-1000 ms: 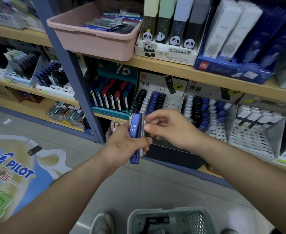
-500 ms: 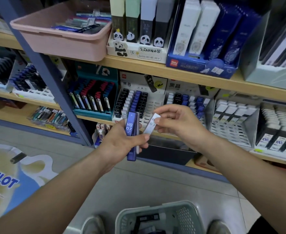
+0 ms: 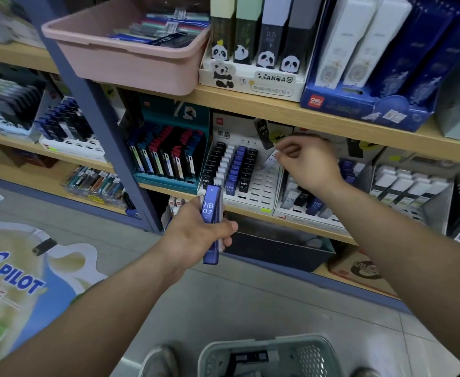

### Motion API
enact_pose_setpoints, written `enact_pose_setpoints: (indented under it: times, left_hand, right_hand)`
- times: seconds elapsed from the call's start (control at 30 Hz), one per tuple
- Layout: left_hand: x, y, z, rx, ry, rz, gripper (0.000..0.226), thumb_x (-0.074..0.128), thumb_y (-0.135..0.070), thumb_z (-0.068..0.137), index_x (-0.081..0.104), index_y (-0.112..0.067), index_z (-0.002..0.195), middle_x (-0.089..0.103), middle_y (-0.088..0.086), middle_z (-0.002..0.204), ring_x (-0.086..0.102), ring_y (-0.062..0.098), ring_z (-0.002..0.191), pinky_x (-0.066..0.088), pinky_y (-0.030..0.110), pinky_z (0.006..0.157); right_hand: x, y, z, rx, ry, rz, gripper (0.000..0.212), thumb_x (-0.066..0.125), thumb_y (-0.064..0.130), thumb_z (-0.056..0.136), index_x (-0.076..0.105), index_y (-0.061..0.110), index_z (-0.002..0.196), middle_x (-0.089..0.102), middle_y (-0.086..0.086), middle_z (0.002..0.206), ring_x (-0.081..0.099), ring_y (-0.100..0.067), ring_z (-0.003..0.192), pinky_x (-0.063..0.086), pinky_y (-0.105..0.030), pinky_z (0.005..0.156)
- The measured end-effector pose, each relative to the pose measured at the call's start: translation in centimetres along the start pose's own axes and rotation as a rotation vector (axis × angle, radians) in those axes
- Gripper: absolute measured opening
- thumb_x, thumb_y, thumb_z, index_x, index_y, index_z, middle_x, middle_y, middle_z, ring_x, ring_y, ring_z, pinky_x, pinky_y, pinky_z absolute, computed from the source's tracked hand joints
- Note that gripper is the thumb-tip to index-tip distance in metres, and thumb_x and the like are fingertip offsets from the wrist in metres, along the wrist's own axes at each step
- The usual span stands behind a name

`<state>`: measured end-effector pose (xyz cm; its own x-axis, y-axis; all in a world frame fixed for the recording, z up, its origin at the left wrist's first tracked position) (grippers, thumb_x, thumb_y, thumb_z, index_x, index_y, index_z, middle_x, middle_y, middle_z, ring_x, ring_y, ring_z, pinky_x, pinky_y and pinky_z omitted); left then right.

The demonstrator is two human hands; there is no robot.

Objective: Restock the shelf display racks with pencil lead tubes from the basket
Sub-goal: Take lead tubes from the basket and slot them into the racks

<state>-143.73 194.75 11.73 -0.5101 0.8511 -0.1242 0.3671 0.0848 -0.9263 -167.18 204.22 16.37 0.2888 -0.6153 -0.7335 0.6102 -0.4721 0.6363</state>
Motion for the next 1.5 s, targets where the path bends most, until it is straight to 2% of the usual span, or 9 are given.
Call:
enact_pose_setpoints:
  times: [0.1, 0.2, 0.3, 0.4, 0.67, 0.93, 1.13, 1.3, 1.5]
  left_hand:
    - [-0.5, 0.2, 0.1, -0.015, -0.008, -0.043, 0.037, 0.076, -0.008, 0.086, 0.054, -0.003, 0.115, 0.066, 0.008, 0.072, 0.065, 0.016, 0.061, 0.054, 0.029, 0.064]
    - [-1.0, 0.3, 0.1, -0.02, -0.017, -0.068, 0.037, 0.077, -0.009, 0.086, 0.055, -0.003, 0.115, 0.065, 0.005, 0.068, 0.064, 0.015, 0.059, 0.053, 0.03, 0.064]
    - [-1.4, 0.3, 0.0, -0.021, -0.024, -0.077, 0.036, 0.077, -0.01, 0.086, 0.055, -0.003, 0.114, 0.066, 0.002, 0.067, 0.066, 0.015, 0.061, 0.057, 0.03, 0.065]
    - [-1.7, 0.2, -0.2, -0.02, -0.022, -0.082, 0.038, 0.076, -0.01, 0.086, 0.055, -0.001, 0.115, 0.065, 0.007, 0.072, 0.066, 0.015, 0.062, 0.061, 0.032, 0.067]
    - [-1.9, 0.2, -0.5, -0.028, -0.037, -0.087, 0.032, 0.076, -0.009, 0.086, 0.056, -0.004, 0.111, 0.064, 0.01, 0.071, 0.064, 0.015, 0.06, 0.056, 0.027, 0.061]
    - [-1.9, 0.2, -0.7, -0.036, -0.036, -0.108, 0.034, 0.077, -0.011, 0.085, 0.056, -0.007, 0.112, 0.065, 0.011, 0.077, 0.066, 0.013, 0.06, 0.055, 0.023, 0.06]
    - [-1.7, 0.0, -0.6, -0.019, -0.024, -0.112, 0.035, 0.077, -0.012, 0.085, 0.056, -0.007, 0.112, 0.065, 0.008, 0.073, 0.066, 0.014, 0.061, 0.054, 0.024, 0.062]
    - [-1.7, 0.2, -0.4, -0.016, -0.023, -0.118, 0.035, 0.078, -0.013, 0.085, 0.056, -0.008, 0.112, 0.065, 0.006, 0.071, 0.067, 0.016, 0.064, 0.055, 0.028, 0.065]
    - [-1.7, -0.1, -0.4, -0.002, -0.004, -0.149, 0.032, 0.076, -0.01, 0.086, 0.057, -0.008, 0.111, 0.064, 0.006, 0.071, 0.066, 0.015, 0.062, 0.055, 0.026, 0.062]
  right_hand:
    - [1.9, -0.8, 2.4, 0.029, 0.025, -0.126, 0.013, 0.066, 0.031, 0.093, 0.072, 0.026, 0.103, 0.071, 0.01, 0.097, 0.065, -0.01, 0.092, 0.054, -0.033, 0.088]
    - [3.4, -1.3, 3.8, 0.028, 0.062, -0.245, 0.009, 0.063, 0.035, 0.095, 0.07, 0.032, 0.1, 0.072, 0.011, 0.1, 0.065, -0.012, 0.096, 0.054, -0.037, 0.088]
    - [4.1, -1.8, 4.4, 0.045, 0.066, -0.307, 0.009, 0.063, 0.036, 0.096, 0.069, 0.032, 0.1, 0.072, 0.011, 0.102, 0.065, -0.013, 0.097, 0.054, -0.035, 0.085]
    - [4.2, -2.3, 4.7, 0.062, 0.027, -0.325, 0.008, 0.064, 0.037, 0.094, 0.07, 0.032, 0.098, 0.073, 0.01, 0.102, 0.066, -0.014, 0.097, 0.055, -0.035, 0.084]
    - [4.9, -2.8, 5.1, 0.072, 0.062, -0.425, 0.011, 0.062, 0.041, 0.095, 0.068, 0.035, 0.102, 0.072, 0.011, 0.106, 0.064, -0.016, 0.101, 0.053, -0.035, 0.086]
    - [5.6, -2.5, 5.6, 0.034, 0.122, -0.552, 0.024, 0.053, 0.04, 0.1, 0.067, 0.034, 0.119, 0.065, 0.004, 0.126, 0.058, -0.023, 0.117, 0.038, -0.028, 0.079]
    - [5.1, -2.7, 6.0, 0.01, 0.062, -0.446, 0.004, 0.06, 0.039, 0.096, 0.062, 0.036, 0.096, 0.071, 0.008, 0.103, 0.063, -0.018, 0.098, 0.044, -0.027, 0.073]
    - [5.2, -2.2, 5.6, -0.026, 0.085, -0.525, 0.018, 0.053, 0.037, 0.1, 0.068, 0.034, 0.111, 0.068, 0.001, 0.117, 0.061, -0.025, 0.106, 0.042, -0.029, 0.075]
    - [5.8, -1.8, 4.8, -0.039, 0.213, -0.62, 0.035, 0.046, 0.039, 0.102, 0.06, 0.035, 0.133, 0.064, 0.001, 0.132, 0.061, -0.027, 0.114, 0.046, -0.032, 0.079]
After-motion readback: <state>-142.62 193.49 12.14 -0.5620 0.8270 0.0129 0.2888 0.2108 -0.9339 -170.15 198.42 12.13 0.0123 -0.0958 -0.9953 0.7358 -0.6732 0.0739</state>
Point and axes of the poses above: each hand's wrist, its own z-axis towards the middle knuckle, its own x-axis out of the palm, y = z × x, the point moved 7 cm from there along z, towards the middle knuckle
